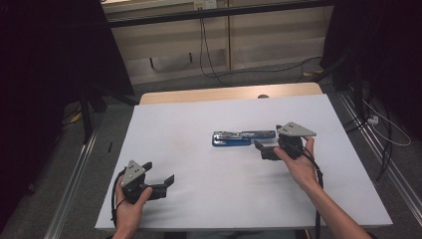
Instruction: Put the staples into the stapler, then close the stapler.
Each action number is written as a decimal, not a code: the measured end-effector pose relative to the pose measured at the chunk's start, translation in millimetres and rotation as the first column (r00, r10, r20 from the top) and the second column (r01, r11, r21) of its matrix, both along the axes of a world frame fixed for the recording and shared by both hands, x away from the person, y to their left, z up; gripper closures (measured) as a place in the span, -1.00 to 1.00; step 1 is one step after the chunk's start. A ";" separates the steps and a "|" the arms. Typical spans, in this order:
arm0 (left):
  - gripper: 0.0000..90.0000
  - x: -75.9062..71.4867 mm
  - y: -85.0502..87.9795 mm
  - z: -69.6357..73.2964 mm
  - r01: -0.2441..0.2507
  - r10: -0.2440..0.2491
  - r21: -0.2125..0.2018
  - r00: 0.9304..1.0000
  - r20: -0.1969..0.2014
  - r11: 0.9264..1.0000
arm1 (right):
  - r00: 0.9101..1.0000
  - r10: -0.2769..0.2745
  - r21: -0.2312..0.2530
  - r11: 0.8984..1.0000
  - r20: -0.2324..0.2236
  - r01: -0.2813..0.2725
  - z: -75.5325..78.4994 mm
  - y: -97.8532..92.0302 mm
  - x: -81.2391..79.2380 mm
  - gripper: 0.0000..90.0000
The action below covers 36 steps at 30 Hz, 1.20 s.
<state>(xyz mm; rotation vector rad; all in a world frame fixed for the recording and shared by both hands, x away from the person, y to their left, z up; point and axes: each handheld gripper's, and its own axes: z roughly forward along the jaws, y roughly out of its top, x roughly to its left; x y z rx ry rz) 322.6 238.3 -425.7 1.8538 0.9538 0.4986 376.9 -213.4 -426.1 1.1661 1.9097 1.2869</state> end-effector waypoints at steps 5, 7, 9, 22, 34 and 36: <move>-0.90 0.7 0.3 0.9 -0.002 0.002 0.000 1.000 0.002 1.000 | 1.000 0.003 -0.003 1.000 -0.022 -0.003 -4.3 0.1 -5.6 -0.93; -0.90 1.9 -0.6 1.6 -0.006 0.007 -0.001 1.000 0.008 1.000 | 1.000 0.006 -0.004 1.000 -0.026 -0.006 -3.7 -0.7 -6.3 -0.94; -0.90 3.3 -1.3 1.3 -0.002 0.002 -0.002 1.000 0.007 1.000 | 1.000 0.008 0.014 1.000 -0.023 -0.008 -2.7 -2.8 -7.2 -0.94; -0.90 3.6 -7.9 0.1 0.022 -0.022 -0.004 1.000 0.010 1.000 | 0.999 -0.015 -0.022 1.000 -0.044 0.014 -10.5 -11.4 -10.8 -0.90; -0.90 20.0 -29.2 2.4 0.041 -0.040 -0.022 0.998 0.043 0.999 | 0.995 -0.095 -0.038 0.995 -0.003 0.095 -6.7 -27.6 -16.2 -0.87; -0.89 23.2 -33.3 2.0 0.048 -0.048 -0.020 0.998 0.040 0.999 | 0.997 -0.083 -0.015 0.996 -0.002 0.083 -6.2 -31.4 -15.8 -0.91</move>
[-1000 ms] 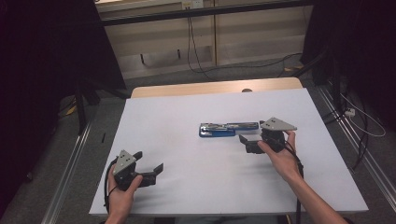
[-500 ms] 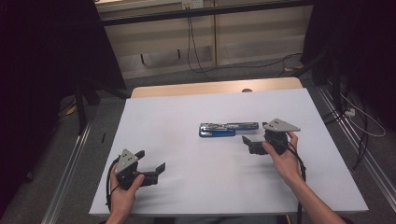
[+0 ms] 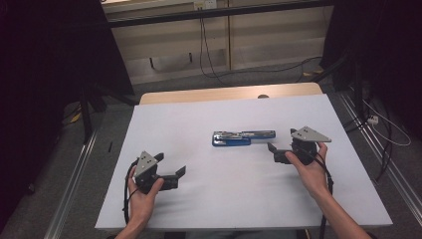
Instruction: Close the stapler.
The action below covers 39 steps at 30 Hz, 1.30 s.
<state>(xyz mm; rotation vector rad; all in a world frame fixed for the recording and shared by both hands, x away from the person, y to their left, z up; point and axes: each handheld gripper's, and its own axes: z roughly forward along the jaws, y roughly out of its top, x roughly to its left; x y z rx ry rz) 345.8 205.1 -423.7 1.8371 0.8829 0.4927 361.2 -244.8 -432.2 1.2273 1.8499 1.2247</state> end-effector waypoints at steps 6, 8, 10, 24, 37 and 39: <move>-0.87 5.8 -17.3 0.3 0.056 -0.055 0.018 0.998 -0.035 0.998 | 0.999 0.006 -0.004 1.000 -0.033 -0.006 -4.5 0.1 4.3 -0.90; -0.87 6.8 -23.7 2.0 0.071 -0.070 0.037 0.997 -0.027 0.997 | 0.999 0.001 0.006 1.000 -0.036 -0.001 -5.3 -1.8 5.3 -0.90; -0.86 9.9 -28.8 3.3 0.078 -0.077 0.035 0.997 -0.031 0.996 | 0.999 0.000 0.015 1.000 -0.045 0.001 -5.7 -3.2 5.4 -0.89; -0.88 37.9 -53.0 9.1 0.097 -0.097 -0.007 0.995 -0.003 0.995 | 0.998 0.026 -0.016 0.999 -0.064 -0.027 -10.0 -0.3 8.6 -0.80; -0.88 60.3 -71.2 1.1 0.129 -0.129 0.006 0.991 -0.038 0.992 | 0.997 0.064 -0.014 0.998 -0.052 -0.065 -11.0 3.5 10.7 -0.55; -0.89 64.6 -71.2 -1.8 0.120 -0.120 -0.004 0.992 -0.049 0.993 | 0.995 0.073 0.009 0.997 -0.066 -0.073 -12.8 3.9 11.5 -0.52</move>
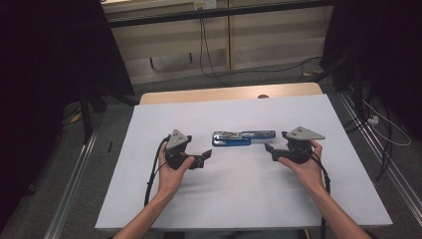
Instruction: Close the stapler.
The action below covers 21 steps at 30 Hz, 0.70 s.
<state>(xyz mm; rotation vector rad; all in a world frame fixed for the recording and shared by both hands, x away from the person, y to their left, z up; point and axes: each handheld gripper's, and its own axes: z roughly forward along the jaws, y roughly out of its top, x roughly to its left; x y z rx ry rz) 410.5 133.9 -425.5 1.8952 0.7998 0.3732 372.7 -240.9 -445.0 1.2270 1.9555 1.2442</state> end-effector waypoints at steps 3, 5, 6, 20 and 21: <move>-0.89 5.5 -0.1 0.5 -0.005 0.005 0.000 1.000 0.017 1.000 | 1.000 0.006 0.004 1.000 -0.015 -0.006 -2.6 1.2 1.5 -0.48; -0.89 9.5 -0.9 1.8 0.000 0.000 -0.008 1.000 0.002 1.000 | 1.000 0.005 0.003 1.000 -0.016 -0.005 -3.1 1.5 2.0 -0.47; -0.89 11.4 -1.9 2.0 0.002 -0.002 -0.014 1.000 0.000 1.000 | 1.000 0.008 0.003 1.000 -0.020 -0.008 -3.5 1.7 2.3 -0.43; -0.87 32.8 -20.0 2.3 0.003 -0.003 0.021 1.000 0.004 1.000 | 0.998 -0.028 0.016 0.999 -0.054 0.029 -5.3 -1.6 4.3 -0.07; -0.87 33.6 -20.4 2.9 0.002 -0.002 0.017 1.000 0.005 1.000 | 0.998 -0.021 0.003 1.000 -0.055 0.021 -5.3 -1.4 4.5 -0.05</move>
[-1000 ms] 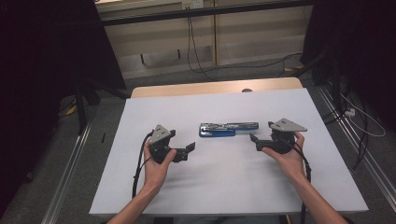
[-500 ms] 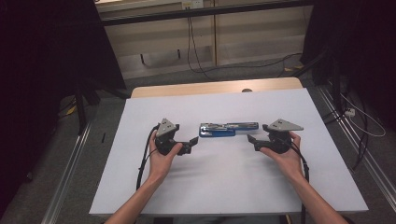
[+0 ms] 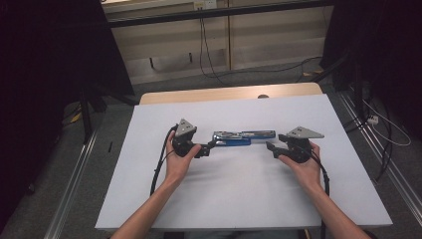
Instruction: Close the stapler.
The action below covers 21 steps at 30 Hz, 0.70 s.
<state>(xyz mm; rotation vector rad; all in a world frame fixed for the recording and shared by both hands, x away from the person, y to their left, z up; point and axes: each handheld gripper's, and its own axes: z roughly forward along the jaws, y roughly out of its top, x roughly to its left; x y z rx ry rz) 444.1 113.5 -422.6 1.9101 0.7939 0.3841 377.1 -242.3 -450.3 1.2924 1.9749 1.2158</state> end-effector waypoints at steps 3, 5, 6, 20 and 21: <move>-0.88 0.9 0.2 -1.9 0.001 -0.001 -0.008 1.000 -0.009 1.000 | 1.000 0.007 0.000 1.000 -0.001 -0.007 -0.2 0.4 0.3 0.07; -0.91 1.0 1.8 -4.7 0.001 -0.002 -0.007 0.999 -0.039 1.000 | 1.000 0.012 0.001 1.000 -0.007 -0.012 -0.6 0.9 0.4 0.18; -0.91 0.6 1.8 -5.6 0.001 0.000 0.010 0.999 -0.039 1.000 | 1.000 0.012 -0.007 1.000 -0.010 -0.012 -1.3 1.3 0.6 0.28; -0.92 -4.7 -7.3 -17.2 -0.008 0.009 0.069 1.000 -0.024 0.998 | 0.999 0.037 0.028 0.999 0.002 -0.037 -2.4 0.6 1.0 1.00; -0.90 -4.7 -8.2 -17.5 -0.016 0.018 0.072 0.999 -0.028 0.997 | 0.999 0.040 0.029 0.999 0.001 -0.040 -2.4 0.3 1.3 1.00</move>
